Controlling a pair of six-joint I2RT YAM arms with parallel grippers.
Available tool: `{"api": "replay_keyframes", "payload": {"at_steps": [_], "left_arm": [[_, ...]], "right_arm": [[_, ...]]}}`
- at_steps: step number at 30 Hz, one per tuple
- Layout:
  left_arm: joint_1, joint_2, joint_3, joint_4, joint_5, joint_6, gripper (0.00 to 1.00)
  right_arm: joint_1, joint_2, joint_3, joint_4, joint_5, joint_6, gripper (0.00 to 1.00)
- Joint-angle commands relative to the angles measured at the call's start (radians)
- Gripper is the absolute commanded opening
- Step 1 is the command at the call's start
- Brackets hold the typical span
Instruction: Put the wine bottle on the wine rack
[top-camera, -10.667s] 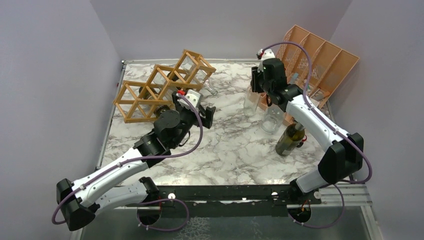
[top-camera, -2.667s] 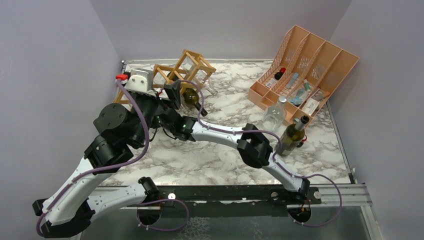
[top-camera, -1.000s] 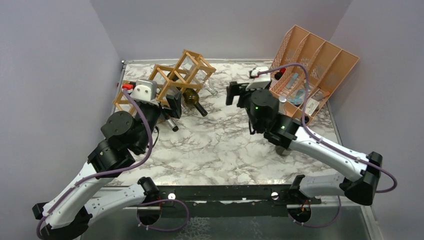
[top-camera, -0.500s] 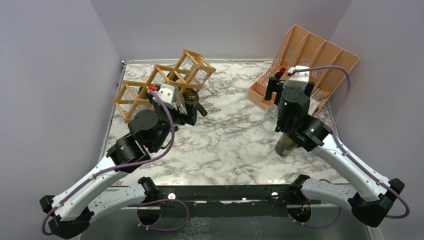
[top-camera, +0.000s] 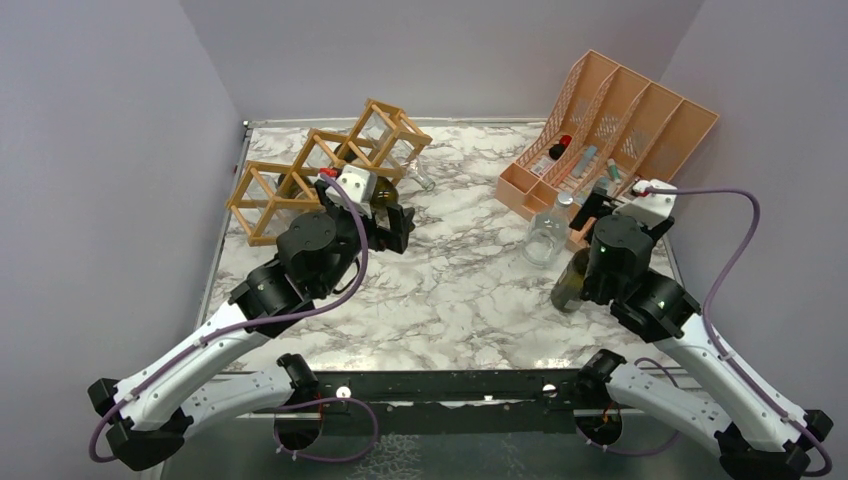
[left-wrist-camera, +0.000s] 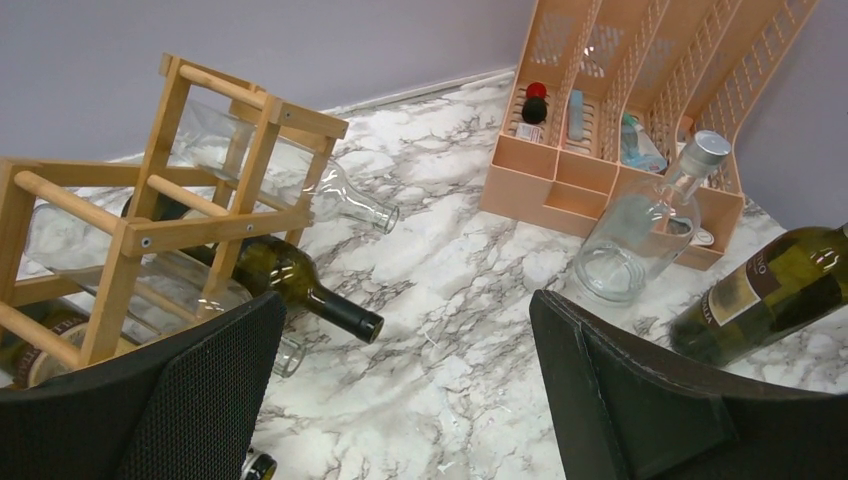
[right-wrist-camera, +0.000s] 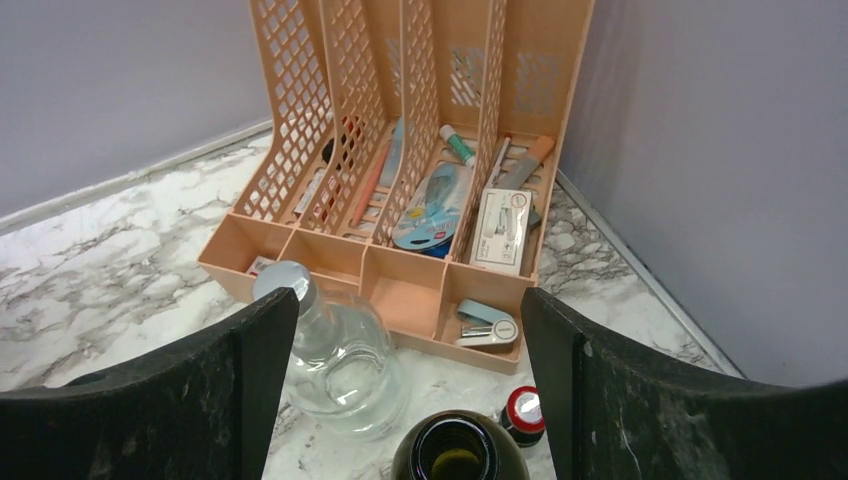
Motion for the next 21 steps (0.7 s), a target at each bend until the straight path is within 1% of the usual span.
{"api": "replay_keyframes", "payload": {"at_steps": [1, 4, 7, 10, 13, 14, 17, 19, 20, 21], "left_arm": [[-0.001, 0.012, -0.007, 0.028, 0.044, -0.027, 0.99], [-0.001, 0.019, -0.006, 0.030, 0.046, -0.033, 0.99], [-0.001, 0.024, -0.007, 0.030, 0.051, -0.037, 0.99], [-0.001, 0.028, -0.006, 0.029, 0.056, -0.041, 0.99], [0.000, 0.029, -0.008, 0.029, 0.059, -0.045, 0.99], [0.000, 0.029, -0.009, 0.029, 0.060, -0.047, 0.99], [-0.001, 0.031, -0.018, 0.036, 0.065, -0.051, 0.99], [-0.001, 0.033, -0.027, 0.045, 0.070, -0.053, 0.99], [-0.001, 0.035, -0.031, 0.050, 0.073, -0.054, 0.99], [-0.001, 0.038, -0.036, 0.057, 0.077, -0.054, 0.99]], "right_arm": [[-0.003, 0.008, -0.012, -0.184, 0.055, 0.234, 0.81], [-0.003, 0.014, -0.032, -0.226, 0.042, 0.296, 0.76], [-0.004, 0.019, -0.057, -0.242, 0.041, 0.347, 0.73], [-0.004, 0.019, -0.074, -0.237, 0.048, 0.365, 0.64], [-0.003, 0.026, -0.077, -0.238, 0.062, 0.363, 0.50], [-0.004, 0.026, -0.077, -0.242, 0.066, 0.361, 0.41], [-0.004, 0.023, -0.069, -0.245, 0.068, 0.346, 0.21], [-0.004, 0.016, -0.061, -0.236, 0.060, 0.321, 0.09], [-0.003, 0.011, -0.058, -0.220, 0.051, 0.293, 0.04], [-0.003, 0.007, -0.056, -0.204, 0.039, 0.264, 0.02]]}}
